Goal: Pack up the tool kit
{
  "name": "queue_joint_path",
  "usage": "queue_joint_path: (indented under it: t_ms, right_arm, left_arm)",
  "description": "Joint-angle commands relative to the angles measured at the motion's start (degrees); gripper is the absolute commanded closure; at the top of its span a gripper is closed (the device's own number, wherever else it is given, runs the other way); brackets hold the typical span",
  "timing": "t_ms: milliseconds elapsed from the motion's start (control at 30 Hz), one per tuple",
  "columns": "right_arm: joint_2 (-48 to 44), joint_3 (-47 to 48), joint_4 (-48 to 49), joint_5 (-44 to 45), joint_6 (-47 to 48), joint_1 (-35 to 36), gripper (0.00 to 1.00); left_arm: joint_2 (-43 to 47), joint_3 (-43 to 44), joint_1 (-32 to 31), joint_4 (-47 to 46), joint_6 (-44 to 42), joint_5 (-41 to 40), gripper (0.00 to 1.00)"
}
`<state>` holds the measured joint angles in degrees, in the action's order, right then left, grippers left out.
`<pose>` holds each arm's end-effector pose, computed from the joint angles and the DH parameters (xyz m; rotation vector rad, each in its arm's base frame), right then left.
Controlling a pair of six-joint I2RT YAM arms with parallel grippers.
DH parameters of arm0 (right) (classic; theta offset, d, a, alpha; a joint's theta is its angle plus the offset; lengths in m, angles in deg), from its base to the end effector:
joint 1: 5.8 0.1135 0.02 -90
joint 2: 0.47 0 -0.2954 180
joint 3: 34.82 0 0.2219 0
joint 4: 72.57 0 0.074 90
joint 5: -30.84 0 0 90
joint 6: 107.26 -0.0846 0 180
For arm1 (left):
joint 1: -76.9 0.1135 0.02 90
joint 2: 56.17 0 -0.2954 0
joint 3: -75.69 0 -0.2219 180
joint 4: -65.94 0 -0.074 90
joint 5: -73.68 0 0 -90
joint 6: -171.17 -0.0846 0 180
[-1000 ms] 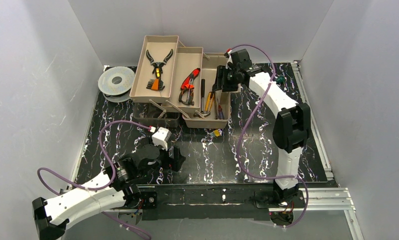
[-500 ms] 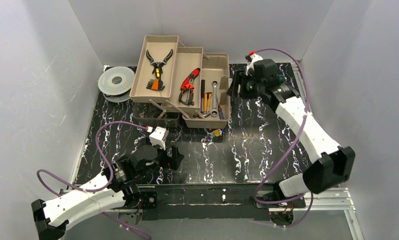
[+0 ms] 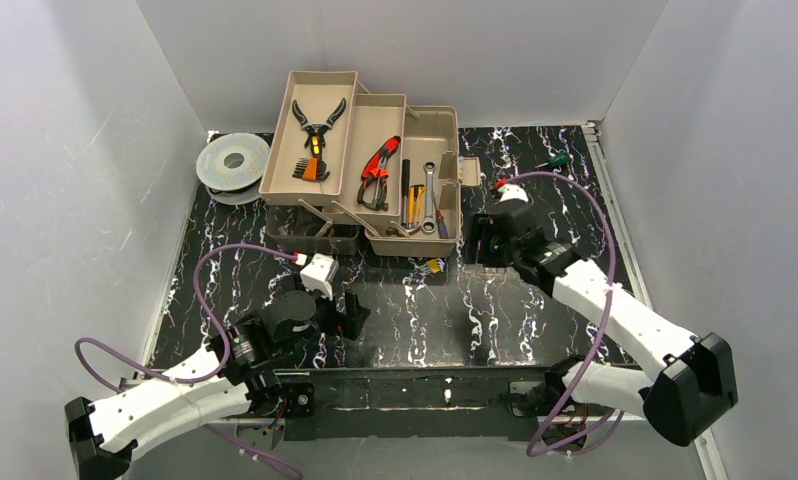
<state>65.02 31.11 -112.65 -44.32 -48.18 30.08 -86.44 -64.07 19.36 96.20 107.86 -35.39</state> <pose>0.2066 0.1227 0.2846 0.0403 2.2567 0.3381 0.0919 -0.0930 0.2474 0.2986 1.9397 -0.6675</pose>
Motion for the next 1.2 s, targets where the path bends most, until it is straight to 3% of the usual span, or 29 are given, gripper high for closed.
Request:
queue_joint_path:
  t_ms: [0, 100, 233, 533, 800, 1000, 1167]
  right_arm:
    - [4.5, 0.5, -0.1, 16.9, -11.5, 7.5, 0.27]
    - [9.1, 0.4, 0.3, 22.5, -16.8, 13.2, 0.26]
    - [17.5, 3.6, 1.5, 22.4, -17.6, 14.9, 0.28]
    - [30.9, 10.5, 6.9, 23.2, -12.7, 17.0, 0.28]
    - [36.1, 11.6, 15.7, 21.7, -7.1, 18.8, 0.28]
    - [42.7, 13.3, 10.9, 26.1, -11.5, 18.7, 0.27]
    - [40.8, 8.5, 6.6, 28.2, -18.4, 15.3, 0.26]
  left_arm:
    - [0.0, -1.2, 0.2, -1.8, -0.6, -1.2, 0.13]
    - [1.2, -1.6, 0.2, -1.0, -0.4, -1.6, 0.13]
    - [4.5, -1.8, 0.2, 1.5, 0.1, -3.3, 0.13]
    - [12.9, 0.3, 0.2, 8.2, 0.5, -7.5, 0.13]
    - [12.7, 0.9, 0.2, 8.3, 0.0, -7.4, 0.12]
    - [12.3, 0.5, 0.2, 8.2, -0.2, -7.7, 0.12]
    - [13.2, -0.1, 0.2, 8.4, 0.0, -7.8, 0.12]
